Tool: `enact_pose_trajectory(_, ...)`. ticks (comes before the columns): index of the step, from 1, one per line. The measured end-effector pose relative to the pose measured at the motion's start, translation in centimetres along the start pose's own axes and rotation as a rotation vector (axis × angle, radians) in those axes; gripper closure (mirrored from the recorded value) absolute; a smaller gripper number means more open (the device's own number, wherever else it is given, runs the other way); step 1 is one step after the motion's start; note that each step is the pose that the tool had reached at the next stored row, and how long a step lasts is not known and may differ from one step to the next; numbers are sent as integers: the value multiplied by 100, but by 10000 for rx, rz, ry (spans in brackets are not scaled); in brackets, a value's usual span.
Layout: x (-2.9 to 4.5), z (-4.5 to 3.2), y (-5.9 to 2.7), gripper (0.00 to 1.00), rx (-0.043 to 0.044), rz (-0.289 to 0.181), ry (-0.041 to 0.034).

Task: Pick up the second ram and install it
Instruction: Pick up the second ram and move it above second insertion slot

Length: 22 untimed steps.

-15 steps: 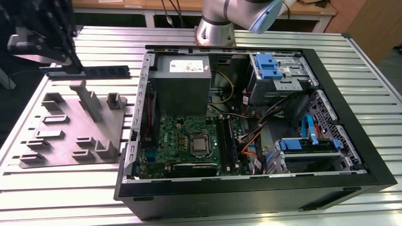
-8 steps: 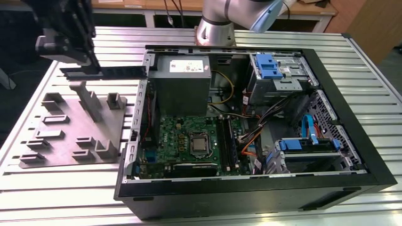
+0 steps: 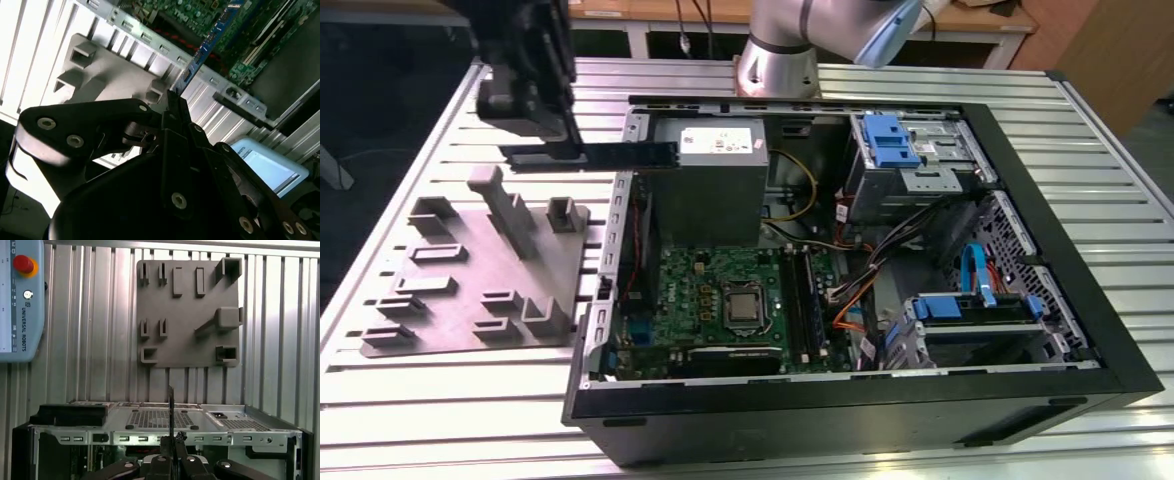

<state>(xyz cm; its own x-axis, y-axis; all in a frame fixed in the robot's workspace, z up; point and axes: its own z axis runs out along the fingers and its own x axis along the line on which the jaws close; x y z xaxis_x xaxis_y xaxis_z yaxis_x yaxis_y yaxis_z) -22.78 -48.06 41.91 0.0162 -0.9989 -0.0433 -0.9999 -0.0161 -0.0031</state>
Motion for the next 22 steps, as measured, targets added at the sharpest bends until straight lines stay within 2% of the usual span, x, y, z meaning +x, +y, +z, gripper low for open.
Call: enact_pose_trajectory(22,18,50,-1003,87,-1,-1,1)
